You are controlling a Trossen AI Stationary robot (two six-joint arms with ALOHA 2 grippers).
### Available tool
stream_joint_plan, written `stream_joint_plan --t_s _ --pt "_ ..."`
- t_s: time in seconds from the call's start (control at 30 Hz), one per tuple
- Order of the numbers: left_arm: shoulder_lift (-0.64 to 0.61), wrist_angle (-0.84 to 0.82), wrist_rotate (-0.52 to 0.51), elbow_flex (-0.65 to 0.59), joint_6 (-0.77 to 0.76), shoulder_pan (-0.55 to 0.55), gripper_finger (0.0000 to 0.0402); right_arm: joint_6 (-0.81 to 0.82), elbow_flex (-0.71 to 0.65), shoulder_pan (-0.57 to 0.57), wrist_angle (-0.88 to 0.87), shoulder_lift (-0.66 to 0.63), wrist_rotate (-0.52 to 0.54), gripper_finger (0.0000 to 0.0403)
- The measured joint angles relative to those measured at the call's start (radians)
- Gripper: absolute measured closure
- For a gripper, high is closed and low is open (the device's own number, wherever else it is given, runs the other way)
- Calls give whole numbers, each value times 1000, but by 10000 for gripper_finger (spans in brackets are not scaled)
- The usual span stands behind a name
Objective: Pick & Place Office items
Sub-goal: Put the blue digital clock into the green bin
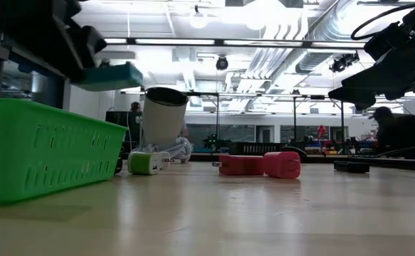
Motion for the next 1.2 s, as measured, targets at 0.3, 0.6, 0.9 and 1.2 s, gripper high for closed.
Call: stream_joint_plan --t_s 0.3,0.6,0.9,1.2 --pt "-16 0 -18 -78 -114 -34 239 0 0 0 -2 0 0 183" --pt "-15 -6 -17 -82 -136 -50 239 0 0 0 -2 0 0 183" --pt "16 -7 -16 -82 -158 -50 239 0 0 0 -3 0 0 183" --pt "88 20 16 -82 -178 -50 239 0 0 0 -2 0 0 183"
